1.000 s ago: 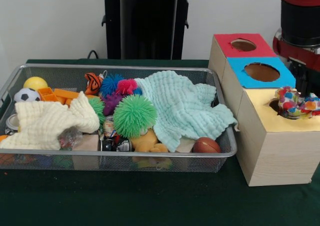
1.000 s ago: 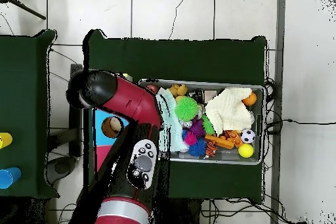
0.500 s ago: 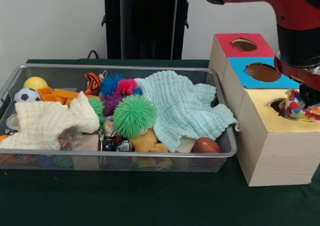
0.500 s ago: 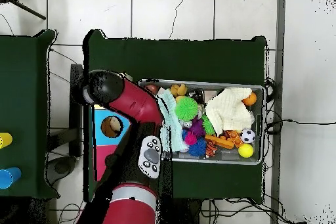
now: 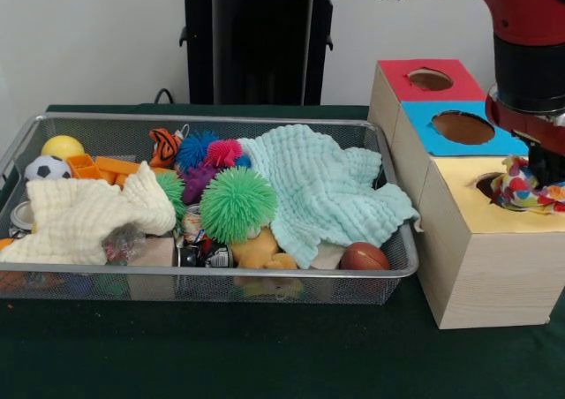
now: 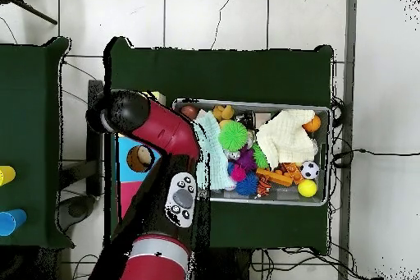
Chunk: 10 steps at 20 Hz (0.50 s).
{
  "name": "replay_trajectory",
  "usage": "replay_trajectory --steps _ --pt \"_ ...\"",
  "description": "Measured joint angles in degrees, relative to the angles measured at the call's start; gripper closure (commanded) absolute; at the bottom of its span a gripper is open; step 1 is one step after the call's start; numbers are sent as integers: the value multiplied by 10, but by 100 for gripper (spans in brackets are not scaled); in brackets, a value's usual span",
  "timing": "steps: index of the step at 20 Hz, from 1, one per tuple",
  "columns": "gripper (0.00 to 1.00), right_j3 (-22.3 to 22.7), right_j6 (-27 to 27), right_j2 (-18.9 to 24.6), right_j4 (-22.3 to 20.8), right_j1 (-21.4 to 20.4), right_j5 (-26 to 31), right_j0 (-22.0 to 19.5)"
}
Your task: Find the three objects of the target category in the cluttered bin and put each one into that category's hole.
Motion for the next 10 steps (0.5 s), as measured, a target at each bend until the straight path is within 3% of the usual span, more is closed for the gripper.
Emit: replay_trajectory --steps 10 --pt "100 8 0 -33 -47 -20 0 -3"
